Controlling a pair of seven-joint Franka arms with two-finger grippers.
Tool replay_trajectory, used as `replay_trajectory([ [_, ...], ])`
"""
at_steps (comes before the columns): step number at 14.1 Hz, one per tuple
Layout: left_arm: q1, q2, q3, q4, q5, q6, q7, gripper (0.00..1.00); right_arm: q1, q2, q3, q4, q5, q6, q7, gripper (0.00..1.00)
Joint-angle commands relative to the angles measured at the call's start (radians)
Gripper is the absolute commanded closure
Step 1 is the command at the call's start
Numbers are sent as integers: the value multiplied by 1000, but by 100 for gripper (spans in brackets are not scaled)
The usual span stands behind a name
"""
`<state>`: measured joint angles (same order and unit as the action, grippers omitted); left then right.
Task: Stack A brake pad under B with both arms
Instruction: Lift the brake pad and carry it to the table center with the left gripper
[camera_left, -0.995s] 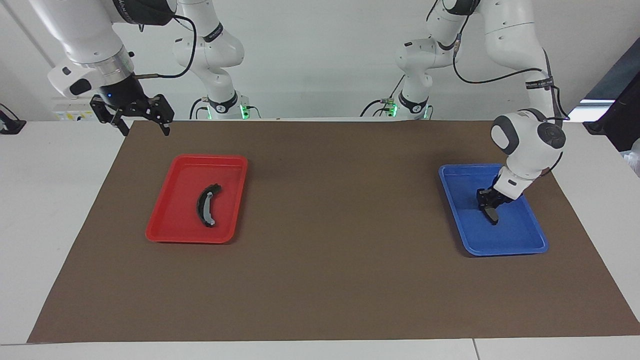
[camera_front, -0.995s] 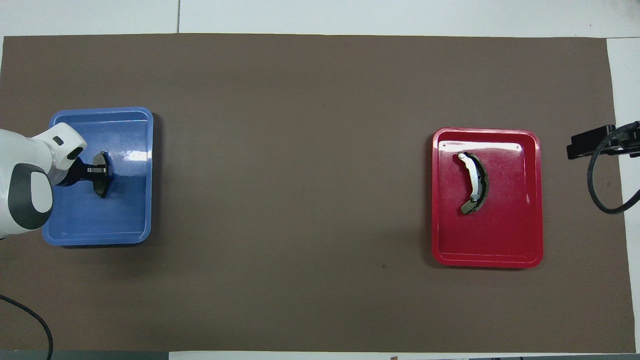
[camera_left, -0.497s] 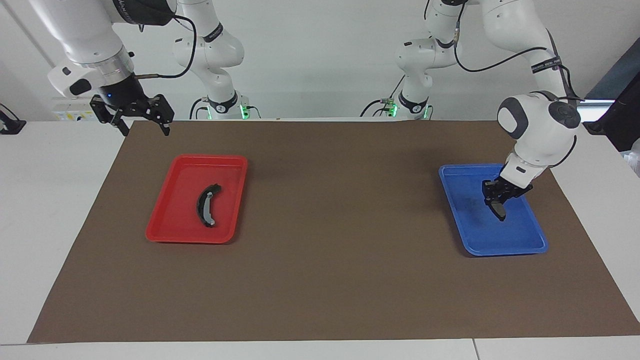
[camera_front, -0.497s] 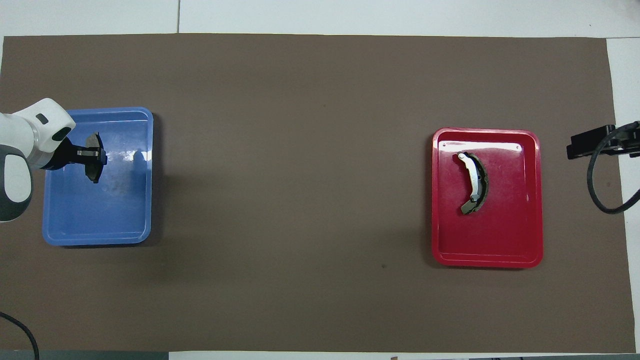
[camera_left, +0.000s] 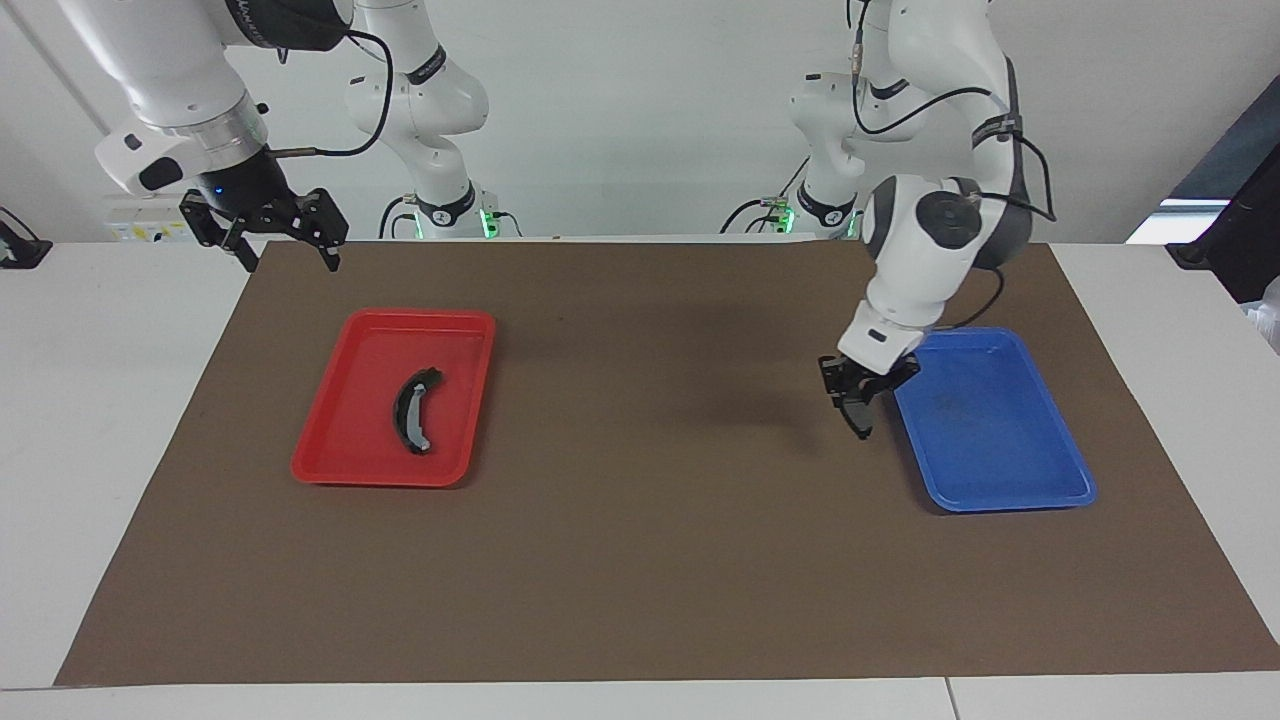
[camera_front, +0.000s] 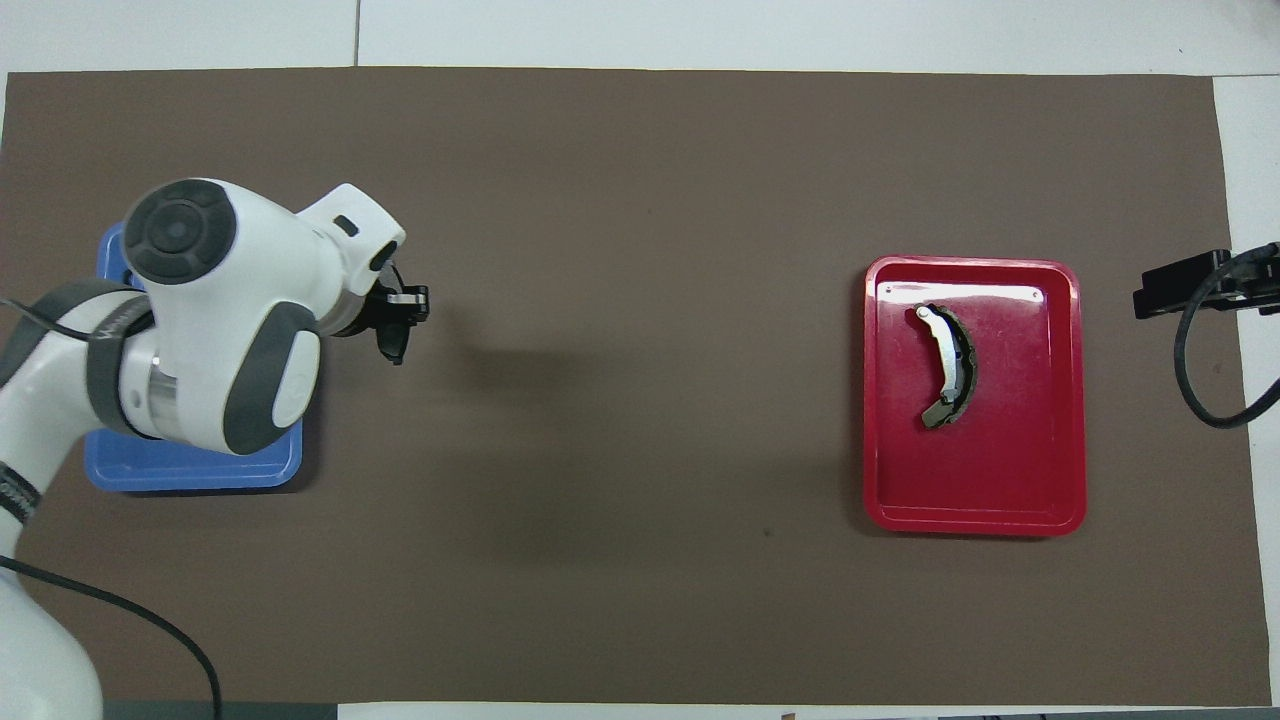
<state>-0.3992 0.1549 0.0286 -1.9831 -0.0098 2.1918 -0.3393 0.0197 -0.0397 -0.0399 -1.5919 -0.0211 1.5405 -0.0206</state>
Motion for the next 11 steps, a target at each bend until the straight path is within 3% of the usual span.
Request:
replay_trajectory([
  [1, -113, 66, 19, 15, 10, 86, -134, 99, -6, -19, 5, -22, 12, 6, 10, 0],
  [5, -219, 210, 20, 98, 8, 151, -265, 99, -6, -19, 5, -22, 12, 6, 10, 0],
  [8, -257, 261, 20, 119, 8, 181, -277, 98, -6, -19, 5, -22, 12, 6, 10, 0],
  [9, -260, 264, 20, 116, 8, 178, -276, 94, -6, -19, 5, -20, 12, 6, 10, 0],
  [11, -262, 264, 20, 110, 10, 160, -276, 73, -6, -19, 5, -22, 12, 6, 10, 0],
])
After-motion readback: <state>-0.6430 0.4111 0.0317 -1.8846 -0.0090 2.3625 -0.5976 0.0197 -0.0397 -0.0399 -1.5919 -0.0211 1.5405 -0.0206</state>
